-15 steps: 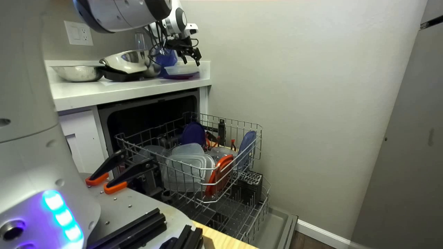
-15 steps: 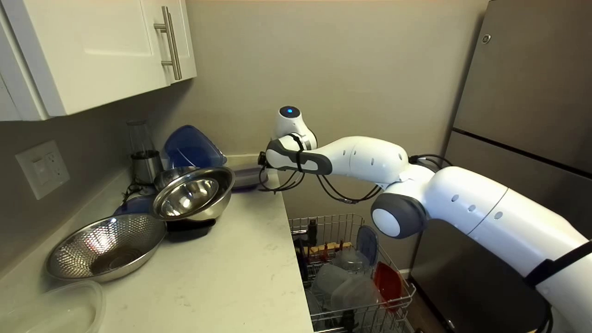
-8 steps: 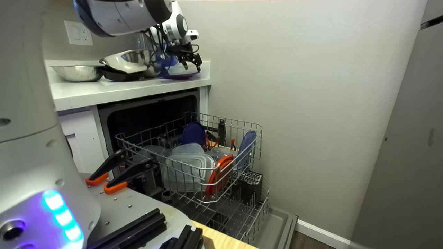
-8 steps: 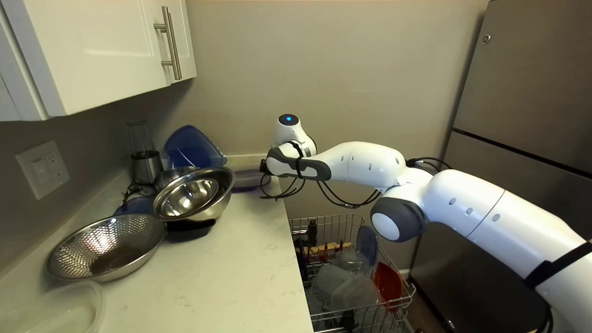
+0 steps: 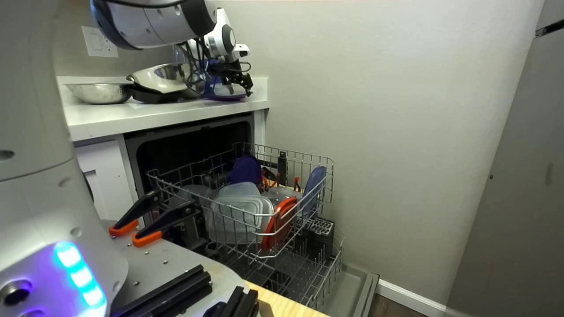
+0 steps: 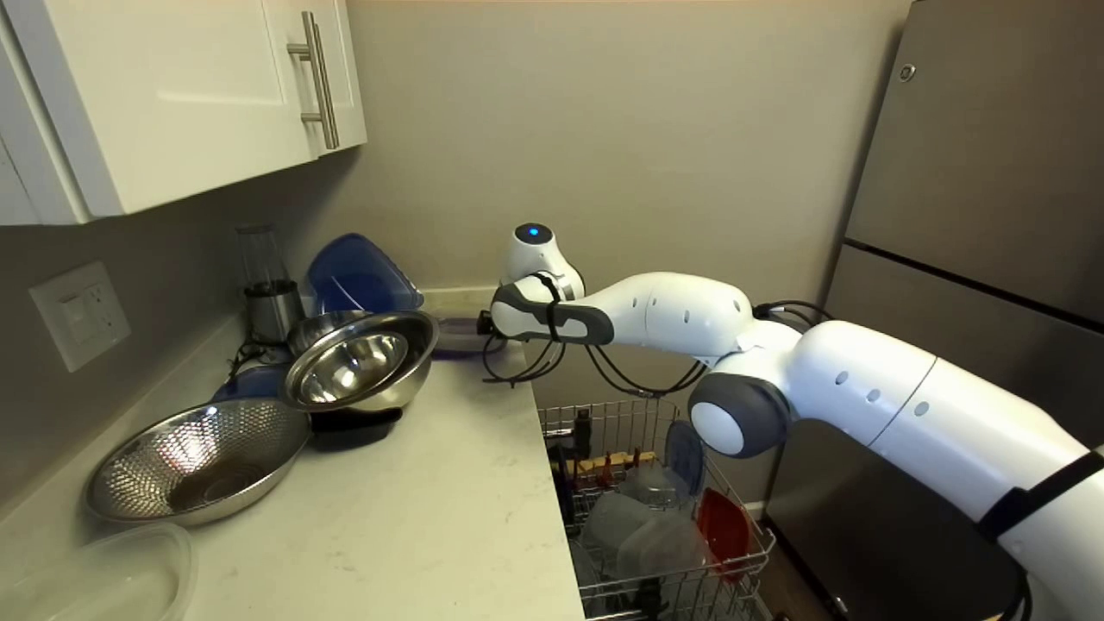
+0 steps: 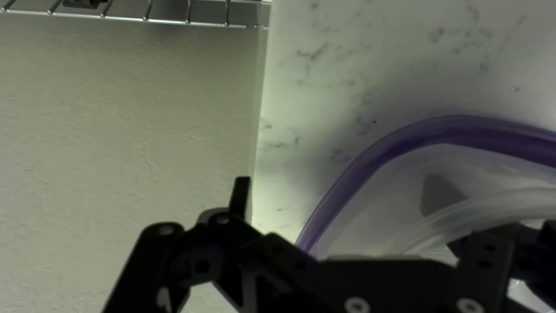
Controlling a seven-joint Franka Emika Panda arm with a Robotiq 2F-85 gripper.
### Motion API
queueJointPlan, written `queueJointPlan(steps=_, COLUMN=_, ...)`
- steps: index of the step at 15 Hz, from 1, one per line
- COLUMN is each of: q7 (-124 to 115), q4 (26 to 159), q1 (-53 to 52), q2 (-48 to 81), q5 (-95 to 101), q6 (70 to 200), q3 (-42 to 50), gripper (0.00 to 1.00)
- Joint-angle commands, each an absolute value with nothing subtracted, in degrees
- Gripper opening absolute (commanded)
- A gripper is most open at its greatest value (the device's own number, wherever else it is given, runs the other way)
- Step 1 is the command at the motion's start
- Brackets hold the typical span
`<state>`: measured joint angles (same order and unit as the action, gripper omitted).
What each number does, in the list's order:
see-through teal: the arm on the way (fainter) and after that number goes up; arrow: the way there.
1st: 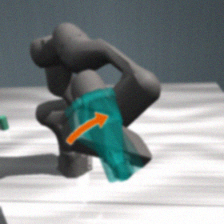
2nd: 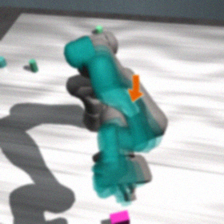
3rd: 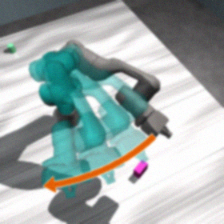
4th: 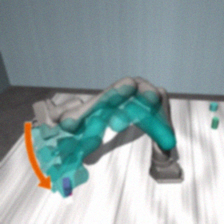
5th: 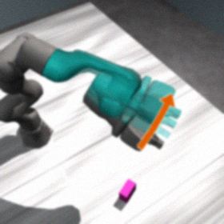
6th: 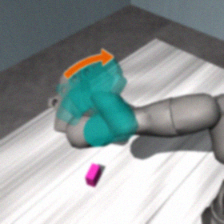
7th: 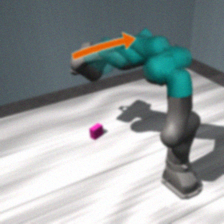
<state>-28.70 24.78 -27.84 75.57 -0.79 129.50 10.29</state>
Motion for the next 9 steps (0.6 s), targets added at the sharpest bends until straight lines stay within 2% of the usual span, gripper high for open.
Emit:
queueJointPlan(steps=1, q7=-22.5, q4=25.6, q1=-26.4, q2=74.3, q5=-2.1, q6=128.7, q3=7.1, gripper=1.00)
queueJointPlan(steps=9, q7=-20.3, q4=24.1, q1=-23.2, q2=72.2, q5=-2.7, q6=127.3, q3=4.5, gripper=1.00)
